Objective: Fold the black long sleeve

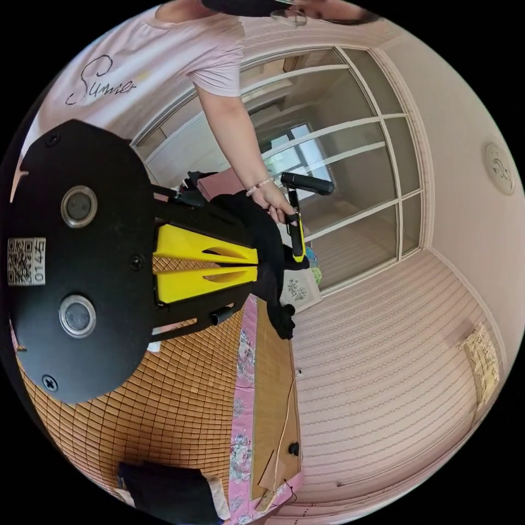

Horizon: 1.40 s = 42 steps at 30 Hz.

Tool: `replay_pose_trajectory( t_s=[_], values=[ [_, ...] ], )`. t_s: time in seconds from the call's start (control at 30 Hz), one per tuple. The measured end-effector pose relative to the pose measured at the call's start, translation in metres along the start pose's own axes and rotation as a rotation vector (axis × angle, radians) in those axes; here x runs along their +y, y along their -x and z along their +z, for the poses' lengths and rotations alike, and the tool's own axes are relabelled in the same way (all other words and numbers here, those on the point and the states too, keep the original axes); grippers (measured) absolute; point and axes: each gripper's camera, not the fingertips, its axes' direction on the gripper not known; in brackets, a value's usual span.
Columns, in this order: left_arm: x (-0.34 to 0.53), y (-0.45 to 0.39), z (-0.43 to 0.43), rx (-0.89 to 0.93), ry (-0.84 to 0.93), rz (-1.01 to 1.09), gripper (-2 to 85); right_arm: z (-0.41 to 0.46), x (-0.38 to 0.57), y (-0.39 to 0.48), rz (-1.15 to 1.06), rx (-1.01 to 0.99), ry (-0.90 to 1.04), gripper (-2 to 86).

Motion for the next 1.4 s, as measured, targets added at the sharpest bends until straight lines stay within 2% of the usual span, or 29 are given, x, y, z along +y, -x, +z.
replay_pose_trajectory(
  t_s=[0.13, 0.23, 0.33, 0.4, 0.5, 0.6, 0.77, 0.93, 1.07, 1.17, 1.27, 1.4],
  values=[
    [0.008, 0.028, -0.007, 0.159, -0.046, -0.059, -0.4, -0.009, 0.067, 0.038, 0.016, -0.005, 0.082, 0.4],
    [0.047, 0.028, 0.057, 0.286, 0.101, -0.116, 2.1, 0.005, 0.136, 0.034, 0.186, -0.006, 0.273, 0.9],
    [0.121, 0.018, 0.138, 0.286, 0.308, -0.195, 4.4, 0.024, 0.206, 0.010, 0.401, 0.091, 0.567, 1.5],
    [0.170, 0.021, 0.158, 0.290, 0.326, -0.268, 4.5, 0.021, 0.227, -0.001, 0.454, 0.161, 0.656, 1.9],
    [0.240, 0.035, 0.164, 0.312, 0.325, -0.354, 4.0, 0.010, 0.230, -0.022, 0.491, 0.257, 0.662, 2.6],
    [0.303, 0.047, 0.165, 0.273, 0.433, -0.374, 3.9, 0.017, 0.220, -0.053, 0.520, 0.333, 0.662, 3.9],
    [0.383, 0.036, 0.155, 0.258, 0.589, -0.332, 5.8, 0.086, 0.198, -0.094, 0.408, 0.452, 0.751, 11.0],
    [0.399, 0.012, 0.161, 0.251, 0.639, -0.258, 8.1, 0.149, 0.187, -0.112, 0.330, 0.481, 0.853, 13.2],
    [0.401, 0.008, 0.197, 0.319, 0.710, -0.300, 8.8, 0.179, 0.190, -0.123, 0.218, 0.593, 0.943, 7.5],
    [0.393, 0.019, 0.202, 0.226, 0.751, -0.319, 4.4, 0.164, 0.179, -0.144, 0.352, 0.531, 0.927, 1.7],
    [0.389, 0.044, 0.177, 0.331, 0.684, -0.386, 1.8, 0.119, 0.160, -0.144, 0.366, 0.525, 0.791, 0.5],
    [0.388, 0.066, 0.108, 0.384, 0.593, -0.404, 0.8, 0.062, 0.156, -0.136, 0.355, 0.495, 0.723, 0.0]
  ],
)
